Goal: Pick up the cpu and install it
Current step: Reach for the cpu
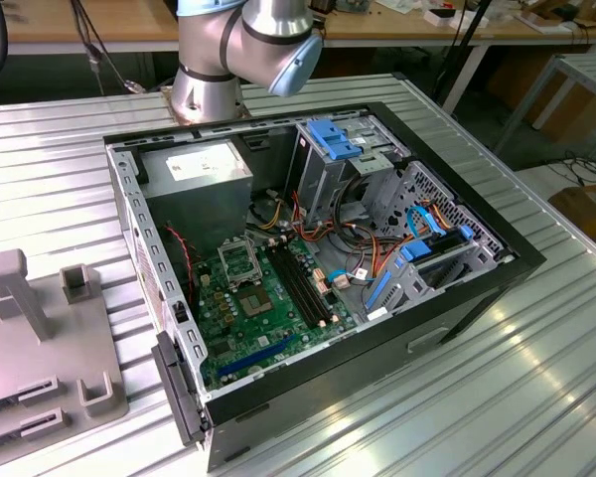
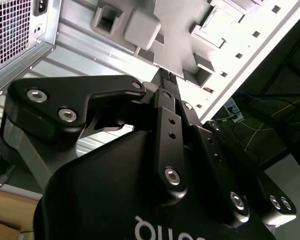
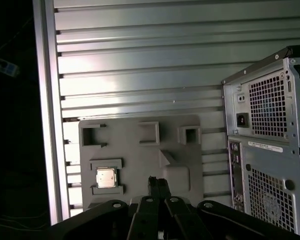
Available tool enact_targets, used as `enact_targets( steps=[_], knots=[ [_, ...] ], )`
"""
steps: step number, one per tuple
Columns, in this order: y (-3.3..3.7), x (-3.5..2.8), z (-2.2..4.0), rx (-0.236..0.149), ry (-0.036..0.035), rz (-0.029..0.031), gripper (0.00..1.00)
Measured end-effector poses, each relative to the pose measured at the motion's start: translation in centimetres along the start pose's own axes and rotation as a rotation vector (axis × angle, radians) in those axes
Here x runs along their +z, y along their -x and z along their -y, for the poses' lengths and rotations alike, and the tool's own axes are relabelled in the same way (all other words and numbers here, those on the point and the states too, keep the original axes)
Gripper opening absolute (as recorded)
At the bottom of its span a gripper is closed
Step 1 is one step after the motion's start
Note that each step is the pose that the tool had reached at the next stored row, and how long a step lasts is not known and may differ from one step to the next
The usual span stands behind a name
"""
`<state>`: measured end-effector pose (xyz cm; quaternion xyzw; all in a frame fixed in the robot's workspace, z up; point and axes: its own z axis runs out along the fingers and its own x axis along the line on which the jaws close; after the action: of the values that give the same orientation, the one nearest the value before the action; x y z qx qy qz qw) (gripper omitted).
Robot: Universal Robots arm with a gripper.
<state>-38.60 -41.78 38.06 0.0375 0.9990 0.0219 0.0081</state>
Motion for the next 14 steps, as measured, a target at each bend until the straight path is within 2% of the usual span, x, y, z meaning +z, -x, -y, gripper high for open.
enact_targets(
  steps=[6,10,14],
  knots=[
    [-0.77,0.13,0.08,0.000,0.0000,-0.0005,0.11],
    [-1.81,0.28,0.56,0.000,-0.0002,-0.0033,0.11],
    [-2.61,0.53,1.03,0.001,-0.0012,-0.0177,0.11]
  ],
)
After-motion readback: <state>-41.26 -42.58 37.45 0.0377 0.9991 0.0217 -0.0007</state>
